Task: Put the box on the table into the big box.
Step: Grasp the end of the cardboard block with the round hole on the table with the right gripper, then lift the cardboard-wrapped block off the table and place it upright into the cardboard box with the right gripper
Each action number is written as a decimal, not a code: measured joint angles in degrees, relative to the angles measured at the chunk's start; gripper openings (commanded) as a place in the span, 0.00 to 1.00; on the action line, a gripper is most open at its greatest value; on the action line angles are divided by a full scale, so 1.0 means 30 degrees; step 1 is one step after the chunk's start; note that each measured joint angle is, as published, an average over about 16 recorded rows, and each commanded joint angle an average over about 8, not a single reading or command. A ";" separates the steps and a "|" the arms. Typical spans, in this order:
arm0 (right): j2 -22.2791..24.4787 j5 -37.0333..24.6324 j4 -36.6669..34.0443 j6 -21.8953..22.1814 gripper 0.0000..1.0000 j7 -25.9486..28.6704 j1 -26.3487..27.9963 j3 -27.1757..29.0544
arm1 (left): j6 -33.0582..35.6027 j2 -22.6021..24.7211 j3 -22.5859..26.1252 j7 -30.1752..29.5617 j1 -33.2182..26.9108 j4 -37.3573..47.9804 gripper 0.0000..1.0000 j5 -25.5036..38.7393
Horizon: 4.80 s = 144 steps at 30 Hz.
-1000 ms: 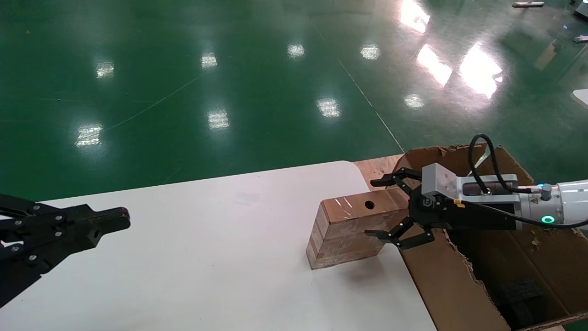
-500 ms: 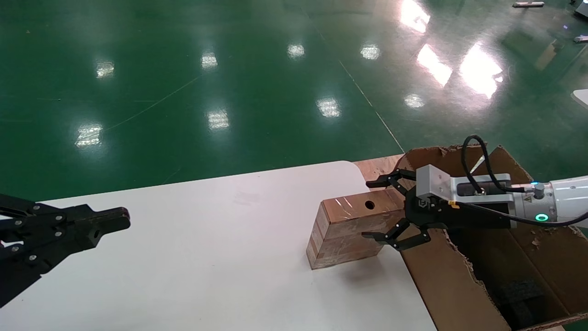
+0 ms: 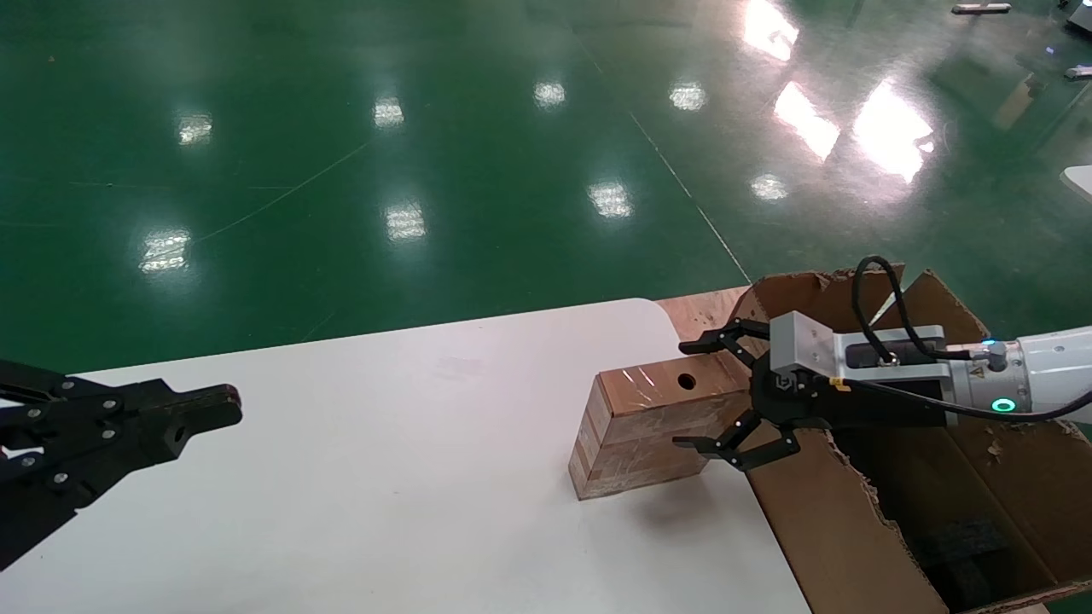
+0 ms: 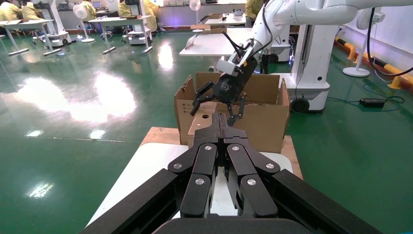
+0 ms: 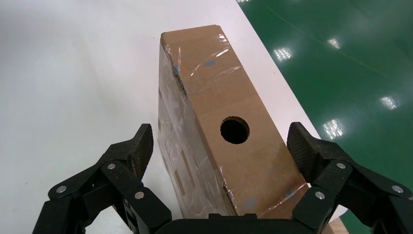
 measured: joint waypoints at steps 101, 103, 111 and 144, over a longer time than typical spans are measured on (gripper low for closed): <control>0.8720 0.5444 0.1797 0.7816 0.00 1.1929 -0.2172 -0.0600 | -0.0007 -0.0005 0.0010 0.0008 -0.0002 0.0008 1.00 -0.0010; 0.8665 0.5862 0.1523 0.8109 0.00 1.2033 -0.2784 -0.0677 | -0.0008 -0.0005 0.0010 0.0008 -0.0002 0.0008 1.00 -0.0011; 0.8587 0.7296 0.1107 0.9180 0.00 1.2694 -0.4923 -0.0910 | -0.0008 -0.0006 0.0012 0.0009 -0.0003 0.0008 1.00 -0.0012; 1.1767 1.2983 0.9144 1.6759 0.00 1.4751 -1.1078 -0.3052 | -0.0011 -0.0008 0.0019 0.0013 -0.0005 0.0008 1.00 -0.0017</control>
